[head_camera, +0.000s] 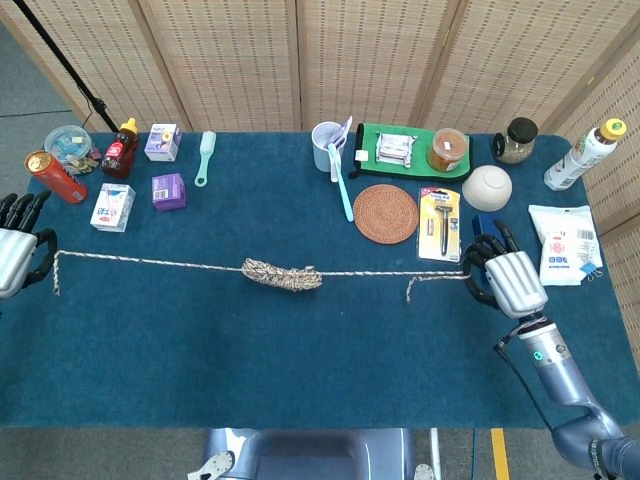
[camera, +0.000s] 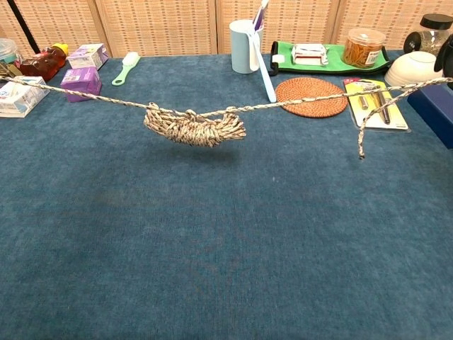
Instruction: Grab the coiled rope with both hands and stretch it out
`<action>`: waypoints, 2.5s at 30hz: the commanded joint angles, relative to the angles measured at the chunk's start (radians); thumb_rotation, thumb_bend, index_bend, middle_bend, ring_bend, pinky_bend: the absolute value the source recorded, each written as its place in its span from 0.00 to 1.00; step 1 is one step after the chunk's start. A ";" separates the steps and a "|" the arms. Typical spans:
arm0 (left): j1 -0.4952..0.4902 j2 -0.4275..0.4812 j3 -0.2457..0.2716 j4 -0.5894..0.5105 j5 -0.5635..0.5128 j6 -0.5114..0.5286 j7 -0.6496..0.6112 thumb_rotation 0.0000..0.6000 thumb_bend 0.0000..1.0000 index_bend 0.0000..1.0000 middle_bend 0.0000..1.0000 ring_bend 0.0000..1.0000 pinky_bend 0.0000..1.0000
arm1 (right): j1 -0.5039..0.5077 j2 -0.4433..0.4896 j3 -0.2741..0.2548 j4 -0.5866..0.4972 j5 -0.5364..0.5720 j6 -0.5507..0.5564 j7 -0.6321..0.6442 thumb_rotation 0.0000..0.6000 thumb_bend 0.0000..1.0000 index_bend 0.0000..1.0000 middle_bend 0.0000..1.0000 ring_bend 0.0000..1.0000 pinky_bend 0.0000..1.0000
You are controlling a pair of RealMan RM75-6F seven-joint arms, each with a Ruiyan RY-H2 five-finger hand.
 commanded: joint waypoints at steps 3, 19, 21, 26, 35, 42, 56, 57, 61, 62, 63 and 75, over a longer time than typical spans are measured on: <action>0.007 0.003 -0.005 0.005 -0.012 -0.014 -0.005 1.00 0.56 0.76 0.03 0.00 0.00 | -0.004 0.001 0.001 0.018 0.010 -0.009 0.008 1.00 0.48 0.71 0.41 0.25 0.00; -0.010 -0.002 -0.021 -0.030 0.019 -0.029 -0.022 1.00 0.56 0.76 0.03 0.00 0.00 | -0.007 0.003 0.002 -0.007 -0.006 0.003 0.054 1.00 0.48 0.70 0.41 0.25 0.00; -0.023 -0.005 -0.023 -0.050 0.036 -0.029 -0.011 1.00 0.56 0.76 0.03 0.00 0.00 | -0.006 0.007 0.001 -0.034 -0.013 0.005 0.070 1.00 0.48 0.70 0.41 0.25 0.00; -0.054 -0.018 -0.029 -0.105 0.072 -0.033 0.012 1.00 0.56 0.76 0.03 0.00 0.00 | 0.004 0.016 -0.001 -0.103 -0.034 0.006 0.082 1.00 0.48 0.70 0.41 0.25 0.00; -0.100 -0.057 -0.038 -0.183 0.117 -0.039 0.052 1.00 0.56 0.76 0.03 0.00 0.00 | 0.028 0.040 0.010 -0.227 -0.040 -0.019 0.103 1.00 0.48 0.69 0.41 0.25 0.00; -0.137 -0.112 -0.034 -0.218 0.150 -0.056 0.094 1.00 0.56 0.72 0.03 0.00 0.00 | 0.044 0.041 0.005 -0.295 -0.053 -0.041 0.083 1.00 0.48 0.65 0.39 0.21 0.00; -0.171 -0.041 -0.017 -0.399 0.071 -0.191 0.175 1.00 0.27 0.00 0.00 0.00 0.00 | 0.038 0.090 -0.011 -0.358 -0.005 -0.104 -0.024 1.00 0.48 0.00 0.00 0.00 0.00; -0.166 -0.034 -0.018 -0.406 0.065 -0.185 0.177 1.00 0.27 0.00 0.00 0.00 0.00 | 0.034 0.094 -0.009 -0.357 -0.002 -0.097 -0.026 1.00 0.48 0.00 0.00 0.00 0.00; -0.131 -0.009 -0.020 -0.430 0.040 -0.138 0.188 1.00 0.27 0.00 0.00 0.00 0.00 | 0.010 0.108 -0.003 -0.346 0.016 -0.069 -0.020 1.00 0.48 0.00 0.00 0.00 0.00; -0.126 -0.006 -0.020 -0.435 0.035 -0.132 0.191 1.00 0.27 0.00 0.00 0.00 0.00 | 0.006 0.110 -0.003 -0.346 0.019 -0.065 -0.019 1.00 0.48 0.00 0.00 0.00 0.00; -0.116 -0.001 -0.021 -0.440 0.025 -0.121 0.195 1.00 0.27 0.00 0.00 0.00 0.00 | -0.002 0.112 -0.003 -0.344 0.026 -0.059 -0.017 1.00 0.48 0.00 0.00 0.00 0.00; 0.043 0.044 0.040 -0.453 -0.005 0.023 0.174 1.00 0.27 0.00 0.00 0.00 0.00 | -0.112 0.157 -0.039 -0.328 0.059 0.027 -0.089 1.00 0.48 0.15 0.07 0.00 0.00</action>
